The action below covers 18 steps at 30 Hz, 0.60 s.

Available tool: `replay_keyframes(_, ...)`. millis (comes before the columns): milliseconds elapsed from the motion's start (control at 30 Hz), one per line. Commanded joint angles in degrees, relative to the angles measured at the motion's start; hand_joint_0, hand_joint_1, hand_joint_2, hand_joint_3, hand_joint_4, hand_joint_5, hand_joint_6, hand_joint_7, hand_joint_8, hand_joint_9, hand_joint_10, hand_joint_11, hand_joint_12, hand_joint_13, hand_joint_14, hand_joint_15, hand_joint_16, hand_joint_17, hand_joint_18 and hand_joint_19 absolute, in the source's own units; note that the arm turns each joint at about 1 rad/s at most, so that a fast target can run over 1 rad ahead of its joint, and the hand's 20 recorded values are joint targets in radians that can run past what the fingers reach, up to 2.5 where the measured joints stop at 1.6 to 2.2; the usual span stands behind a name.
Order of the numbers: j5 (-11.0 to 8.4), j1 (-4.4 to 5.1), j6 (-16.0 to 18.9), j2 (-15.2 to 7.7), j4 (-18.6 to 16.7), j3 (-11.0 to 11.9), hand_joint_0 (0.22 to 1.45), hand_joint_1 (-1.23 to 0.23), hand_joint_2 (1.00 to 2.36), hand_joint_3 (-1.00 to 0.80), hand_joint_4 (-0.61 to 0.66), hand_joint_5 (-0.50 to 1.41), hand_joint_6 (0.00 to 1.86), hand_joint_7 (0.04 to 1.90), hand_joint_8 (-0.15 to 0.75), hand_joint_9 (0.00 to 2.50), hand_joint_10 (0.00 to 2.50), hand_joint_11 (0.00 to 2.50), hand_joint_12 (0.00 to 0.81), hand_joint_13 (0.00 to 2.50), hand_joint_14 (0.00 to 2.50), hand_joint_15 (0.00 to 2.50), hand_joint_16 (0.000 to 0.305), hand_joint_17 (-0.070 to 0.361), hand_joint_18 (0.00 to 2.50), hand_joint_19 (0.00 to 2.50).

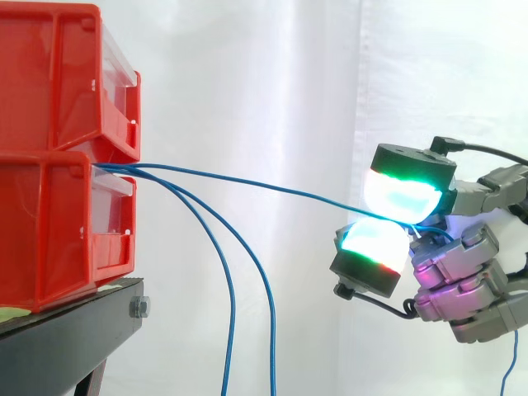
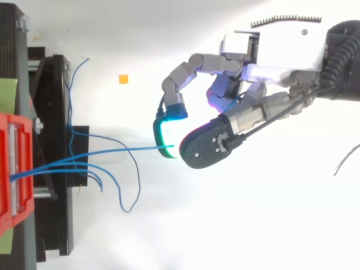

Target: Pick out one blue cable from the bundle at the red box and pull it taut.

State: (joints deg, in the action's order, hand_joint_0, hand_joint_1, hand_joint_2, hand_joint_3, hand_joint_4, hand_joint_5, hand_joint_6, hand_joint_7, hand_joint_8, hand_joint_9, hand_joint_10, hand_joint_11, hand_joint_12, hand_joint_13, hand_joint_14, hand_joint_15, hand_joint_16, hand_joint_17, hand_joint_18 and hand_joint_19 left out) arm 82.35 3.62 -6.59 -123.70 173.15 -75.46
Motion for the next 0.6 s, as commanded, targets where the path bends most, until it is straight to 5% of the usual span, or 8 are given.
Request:
replay_keyframes(0,0.00,-0.02,0.0,0.0,0.0,0.0,0.76,-0.72,1.02,-0.30,-0.13,-0.20,0.94,1.13,0.308,1.20,2.50,1.62,0.366,0.87,2.50,1.51,0.042,0.095,1.43,2.23)
replay_keyframes(567,0.00,-0.02,0.0,0.0,0.0,0.1,0.76,-0.72,1.02,-0.30,-0.13,-0.20,0.94,1.13,0.315,1.21,2.50,1.63,0.365,0.87,2.50,1.52,0.042,0.096,1.42,2.22)
